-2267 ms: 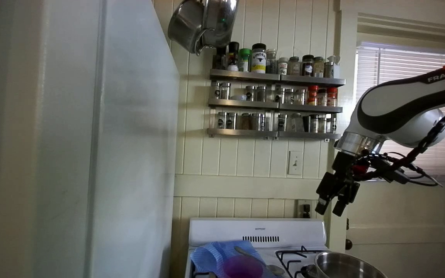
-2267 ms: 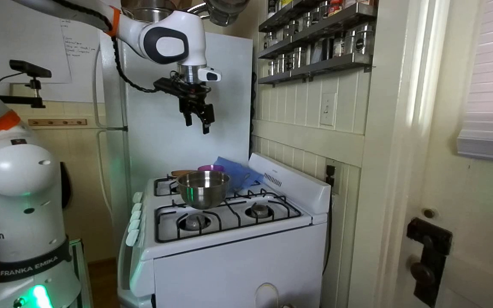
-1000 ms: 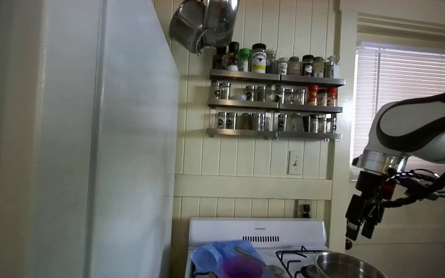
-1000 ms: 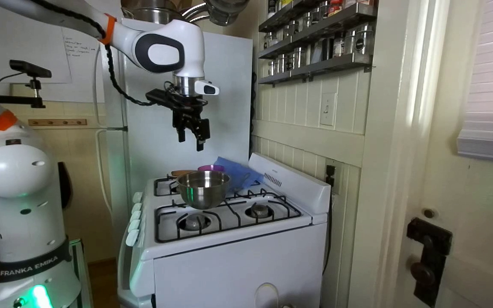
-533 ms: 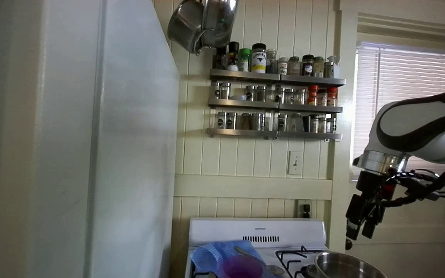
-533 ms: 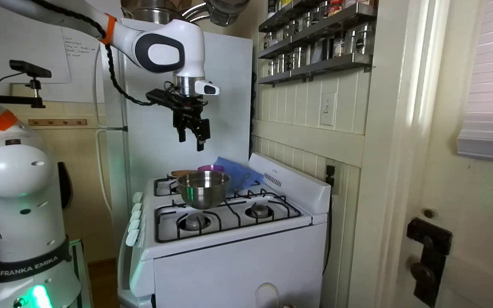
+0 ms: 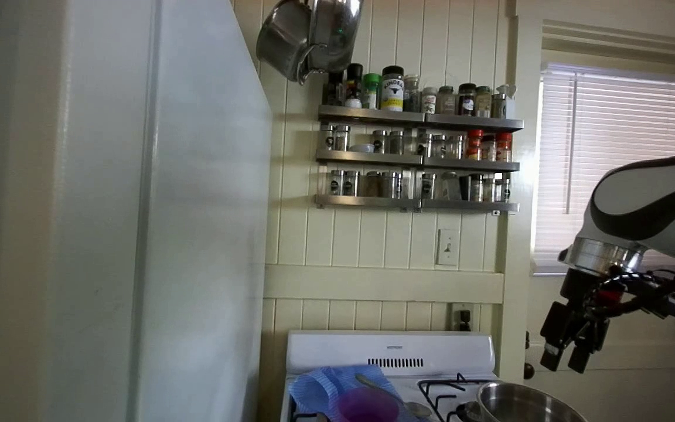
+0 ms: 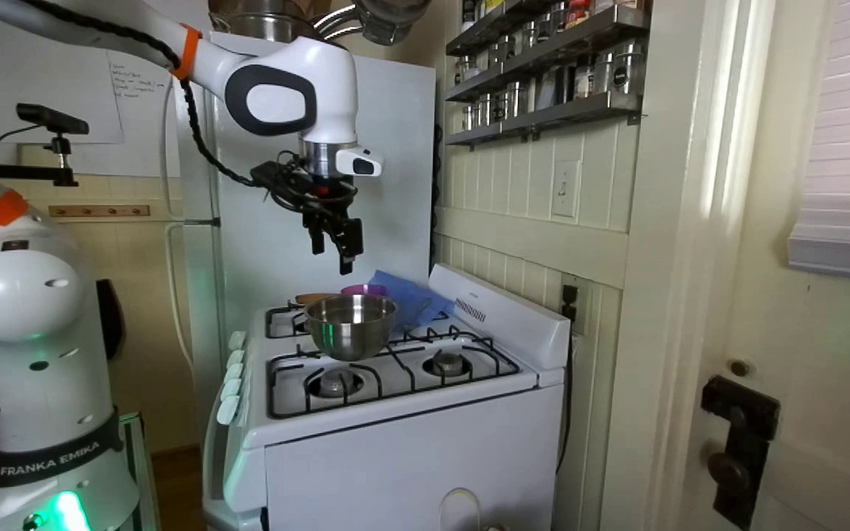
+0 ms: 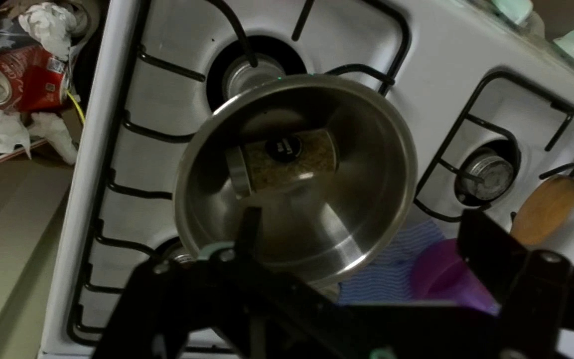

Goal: Move the silver bowl backwards.

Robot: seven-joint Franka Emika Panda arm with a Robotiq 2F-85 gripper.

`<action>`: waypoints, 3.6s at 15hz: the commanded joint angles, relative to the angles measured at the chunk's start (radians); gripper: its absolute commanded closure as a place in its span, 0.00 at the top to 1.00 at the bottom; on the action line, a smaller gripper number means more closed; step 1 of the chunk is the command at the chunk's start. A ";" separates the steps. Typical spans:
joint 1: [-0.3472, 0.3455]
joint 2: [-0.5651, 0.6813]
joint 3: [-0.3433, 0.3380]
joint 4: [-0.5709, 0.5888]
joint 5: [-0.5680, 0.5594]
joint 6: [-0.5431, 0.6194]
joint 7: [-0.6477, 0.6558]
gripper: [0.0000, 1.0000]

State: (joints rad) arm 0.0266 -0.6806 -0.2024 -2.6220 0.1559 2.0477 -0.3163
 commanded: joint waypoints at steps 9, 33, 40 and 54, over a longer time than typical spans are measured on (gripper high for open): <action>-0.050 0.004 -0.023 -0.052 0.001 0.056 0.000 1.00; -0.078 0.194 -0.095 -0.054 0.069 0.206 -0.028 1.00; -0.063 0.278 -0.093 -0.044 0.118 0.274 -0.045 0.79; -0.093 0.301 -0.042 -0.042 0.073 0.313 0.000 0.02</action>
State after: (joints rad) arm -0.0487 -0.3740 -0.2665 -2.6626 0.2458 2.3498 -0.3375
